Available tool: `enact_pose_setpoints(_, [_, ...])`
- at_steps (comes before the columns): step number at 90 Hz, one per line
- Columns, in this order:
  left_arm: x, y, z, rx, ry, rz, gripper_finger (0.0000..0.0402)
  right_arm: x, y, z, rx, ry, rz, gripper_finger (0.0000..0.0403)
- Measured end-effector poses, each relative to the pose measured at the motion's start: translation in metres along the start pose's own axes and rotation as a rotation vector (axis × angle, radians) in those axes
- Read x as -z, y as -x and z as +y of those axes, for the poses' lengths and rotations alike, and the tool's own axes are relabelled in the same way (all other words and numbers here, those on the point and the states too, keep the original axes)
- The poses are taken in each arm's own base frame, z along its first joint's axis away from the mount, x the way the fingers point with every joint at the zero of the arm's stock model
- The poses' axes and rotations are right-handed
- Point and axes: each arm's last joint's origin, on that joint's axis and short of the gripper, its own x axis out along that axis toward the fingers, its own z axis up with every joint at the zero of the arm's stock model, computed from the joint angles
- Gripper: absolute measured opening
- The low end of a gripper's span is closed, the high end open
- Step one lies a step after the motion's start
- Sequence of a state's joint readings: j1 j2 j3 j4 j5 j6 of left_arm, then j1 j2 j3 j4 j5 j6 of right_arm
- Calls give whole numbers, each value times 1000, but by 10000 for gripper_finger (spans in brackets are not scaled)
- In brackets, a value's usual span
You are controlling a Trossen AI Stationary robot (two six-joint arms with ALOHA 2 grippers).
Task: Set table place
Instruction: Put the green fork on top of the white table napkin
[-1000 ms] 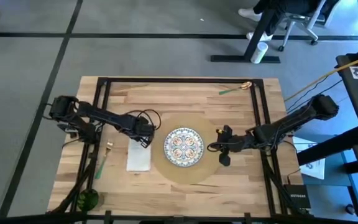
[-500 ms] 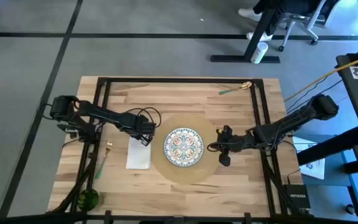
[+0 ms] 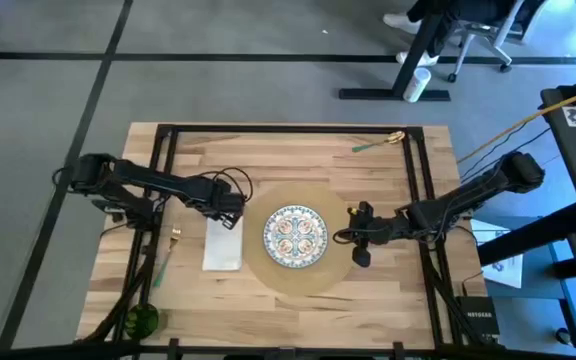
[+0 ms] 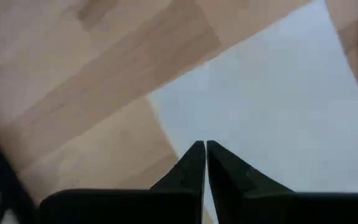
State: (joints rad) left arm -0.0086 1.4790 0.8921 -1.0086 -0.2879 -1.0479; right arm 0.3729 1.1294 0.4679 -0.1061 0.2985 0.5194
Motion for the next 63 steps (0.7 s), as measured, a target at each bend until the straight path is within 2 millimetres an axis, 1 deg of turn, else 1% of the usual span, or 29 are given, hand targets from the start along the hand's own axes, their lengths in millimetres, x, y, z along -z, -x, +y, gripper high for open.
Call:
enact_pose_setpoints(11, [12, 17, -3, -19, 38, 33, 0, 0, 0, 0, 0, 0, 1, 0])
enact_pose_setpoints(24, [38, 34, -6, -63, 109, 139, 0, 0, 0, 0, -11, 1, 7, 0])
enact_pose_setpoints(41, [75, 45, -8, -108, 78, 212, 0, 1, 0, 1, -25, 1, 15, 0])
enact_pose_setpoints(50, [93, 50, -5, -160, 63, 236, 0, 0, 0, 1, -25, 1, 15, 0])
enact_pose_setpoints(63, [114, 56, -2, -198, 72, 222, 0, 1, 0, 1, -25, 1, 15, 0])
